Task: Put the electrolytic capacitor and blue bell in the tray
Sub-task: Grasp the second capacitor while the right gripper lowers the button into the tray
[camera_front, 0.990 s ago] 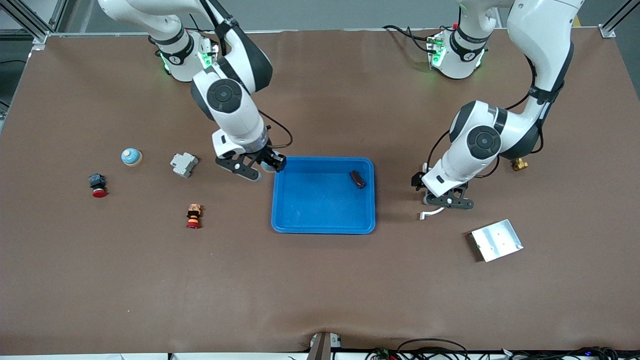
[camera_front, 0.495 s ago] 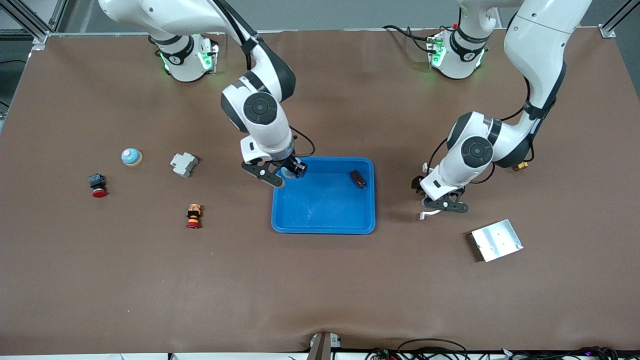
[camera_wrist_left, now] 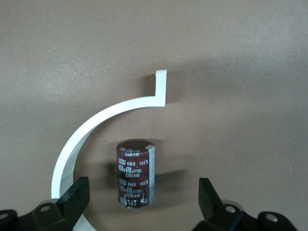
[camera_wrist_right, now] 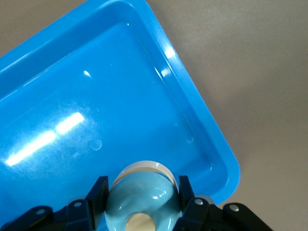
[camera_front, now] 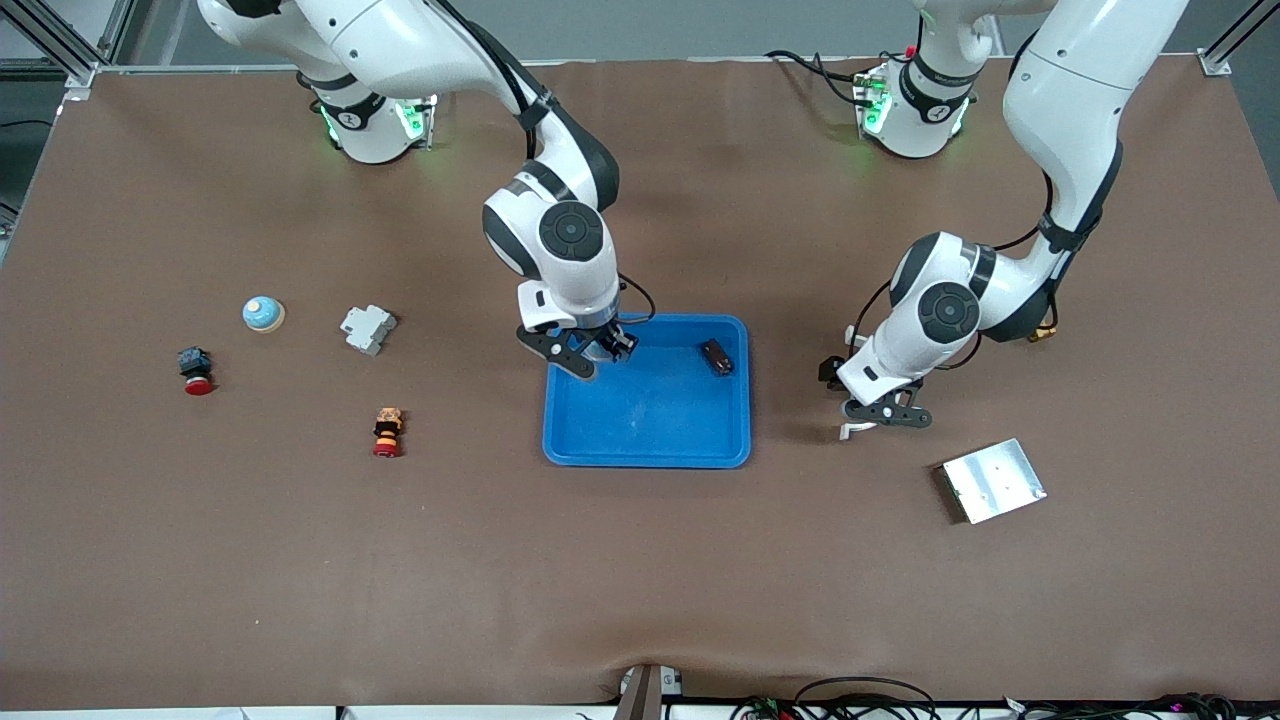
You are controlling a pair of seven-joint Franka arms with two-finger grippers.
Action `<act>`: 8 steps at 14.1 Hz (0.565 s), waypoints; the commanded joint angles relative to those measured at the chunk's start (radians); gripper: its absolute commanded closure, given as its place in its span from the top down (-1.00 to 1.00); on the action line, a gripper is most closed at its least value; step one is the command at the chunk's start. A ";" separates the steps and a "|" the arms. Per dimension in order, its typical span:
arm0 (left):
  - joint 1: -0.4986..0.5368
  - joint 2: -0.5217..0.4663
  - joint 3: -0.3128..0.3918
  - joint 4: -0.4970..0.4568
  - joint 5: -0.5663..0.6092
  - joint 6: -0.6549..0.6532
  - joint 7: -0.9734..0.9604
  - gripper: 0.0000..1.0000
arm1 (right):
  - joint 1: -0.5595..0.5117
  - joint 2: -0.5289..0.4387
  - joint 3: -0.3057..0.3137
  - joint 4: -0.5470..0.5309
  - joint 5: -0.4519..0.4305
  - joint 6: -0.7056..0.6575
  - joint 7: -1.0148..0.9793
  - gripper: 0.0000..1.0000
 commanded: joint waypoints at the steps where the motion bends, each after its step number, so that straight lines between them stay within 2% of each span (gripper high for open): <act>1: 0.013 0.005 -0.011 -0.009 0.026 0.028 -0.025 1.00 | 0.003 0.026 -0.007 0.030 -0.021 -0.001 0.024 -1.00; 2: 0.013 0.007 -0.011 -0.009 0.026 0.028 -0.025 0.92 | -0.004 0.036 -0.007 0.038 -0.019 0.016 0.022 -1.00; 3: 0.013 0.008 -0.011 -0.007 0.026 0.028 -0.025 0.49 | -0.007 0.046 -0.007 0.039 -0.019 0.036 0.022 -1.00; 4: 0.013 0.008 -0.011 -0.007 0.026 0.028 -0.025 0.18 | -0.010 0.059 -0.007 0.039 -0.019 0.070 0.022 -1.00; 6: 0.013 0.007 -0.011 -0.009 0.026 0.028 -0.048 -0.42 | -0.011 0.064 -0.009 0.039 -0.019 0.090 0.022 -1.00; 8: 0.013 0.005 -0.011 -0.007 0.026 0.028 -0.106 -0.91 | -0.005 0.070 -0.010 0.038 -0.021 0.091 0.024 -1.00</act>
